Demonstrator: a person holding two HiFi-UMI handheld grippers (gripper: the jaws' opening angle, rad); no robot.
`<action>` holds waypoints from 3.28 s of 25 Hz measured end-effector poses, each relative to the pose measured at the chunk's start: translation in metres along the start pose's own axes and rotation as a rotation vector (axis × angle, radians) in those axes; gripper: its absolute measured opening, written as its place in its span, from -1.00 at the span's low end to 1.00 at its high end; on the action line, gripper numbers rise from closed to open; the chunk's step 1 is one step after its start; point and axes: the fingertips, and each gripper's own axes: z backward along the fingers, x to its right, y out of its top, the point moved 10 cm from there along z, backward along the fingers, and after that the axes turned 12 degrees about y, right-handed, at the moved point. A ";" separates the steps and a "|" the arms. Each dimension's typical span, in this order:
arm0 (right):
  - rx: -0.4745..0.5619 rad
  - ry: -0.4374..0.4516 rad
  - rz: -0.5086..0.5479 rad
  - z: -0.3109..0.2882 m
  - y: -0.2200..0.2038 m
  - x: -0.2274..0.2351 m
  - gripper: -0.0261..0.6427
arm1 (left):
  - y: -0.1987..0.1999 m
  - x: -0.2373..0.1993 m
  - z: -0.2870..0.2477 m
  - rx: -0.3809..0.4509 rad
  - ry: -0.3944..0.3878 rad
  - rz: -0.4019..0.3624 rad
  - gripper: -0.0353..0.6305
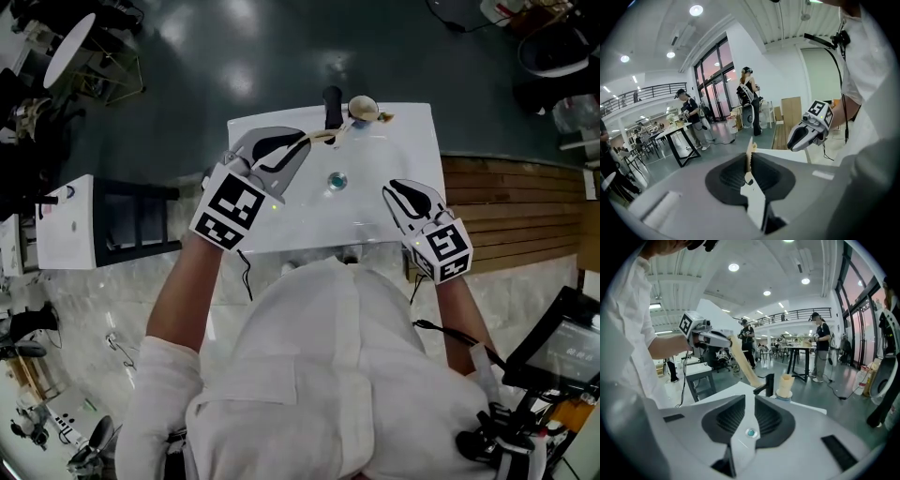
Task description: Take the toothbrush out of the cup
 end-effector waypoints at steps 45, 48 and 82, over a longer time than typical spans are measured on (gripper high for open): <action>-0.100 0.109 0.095 -0.031 0.006 -0.116 -0.78 | -0.111 0.066 0.157 -0.012 -0.040 0.201 -0.79; -0.086 0.148 0.121 -0.004 0.003 -0.082 -0.78 | -0.090 0.090 0.140 -0.031 0.002 0.251 -0.79; -0.098 0.213 0.299 0.014 -0.004 0.084 -0.50 | -0.015 0.204 0.092 -0.072 0.168 0.327 -0.79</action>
